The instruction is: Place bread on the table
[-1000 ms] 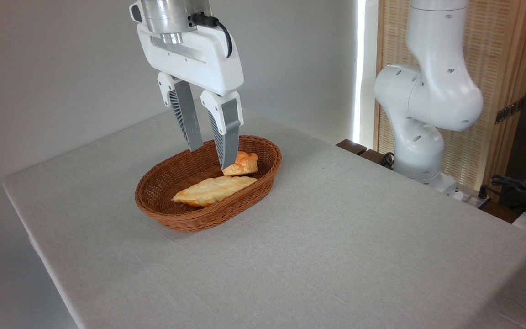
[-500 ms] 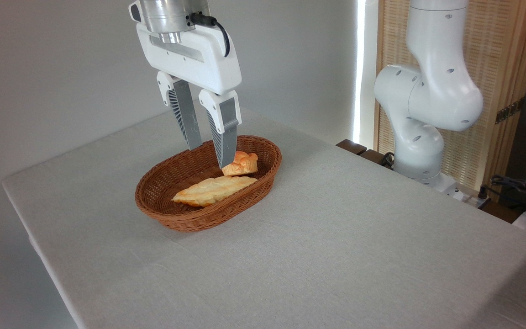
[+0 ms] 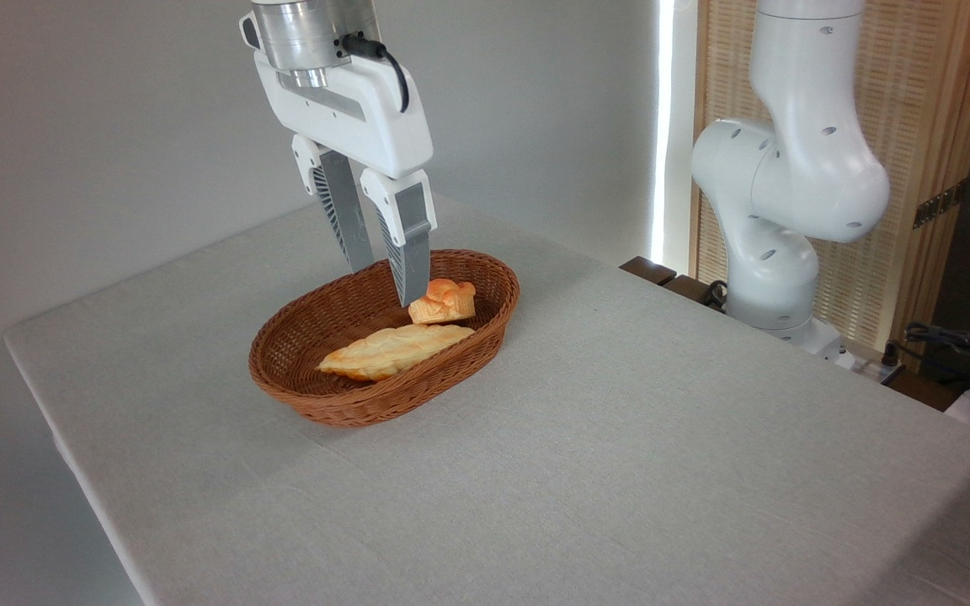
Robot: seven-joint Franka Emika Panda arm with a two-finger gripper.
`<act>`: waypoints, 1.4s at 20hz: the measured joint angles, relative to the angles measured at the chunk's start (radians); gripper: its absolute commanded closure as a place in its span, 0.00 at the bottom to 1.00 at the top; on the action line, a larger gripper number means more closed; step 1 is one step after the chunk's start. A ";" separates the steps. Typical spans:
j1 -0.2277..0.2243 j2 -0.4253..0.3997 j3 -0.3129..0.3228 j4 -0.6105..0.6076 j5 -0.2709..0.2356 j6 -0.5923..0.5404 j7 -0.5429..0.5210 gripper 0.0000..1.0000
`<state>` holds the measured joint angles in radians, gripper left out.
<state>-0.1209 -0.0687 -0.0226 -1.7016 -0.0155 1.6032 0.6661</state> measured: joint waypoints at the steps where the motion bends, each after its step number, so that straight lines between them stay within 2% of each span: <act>1: -0.010 -0.001 0.000 -0.006 0.000 0.000 -0.003 0.00; 6: -0.026 -0.010 -0.001 -0.032 -0.035 0.005 -0.006 0.00; 8: -0.027 -0.021 -0.010 -0.059 -0.068 0.034 -0.006 0.00; 11: -0.029 -0.029 -0.059 -0.121 -0.100 0.117 -0.027 0.00; 15: -0.033 -0.028 -0.147 -0.235 -0.120 0.292 -0.153 0.00; 18: -0.050 -0.026 -0.187 -0.326 -0.120 0.396 -0.216 0.00; 21: -0.057 -0.025 -0.214 -0.397 -0.115 0.430 -0.219 0.00; 26: -0.058 -0.025 -0.222 -0.426 -0.064 0.441 -0.219 0.00; 28: -0.058 -0.024 -0.227 -0.429 -0.019 0.441 -0.219 0.00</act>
<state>-0.1790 -0.0926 -0.2495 -2.1306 -0.0344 2.0438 0.4476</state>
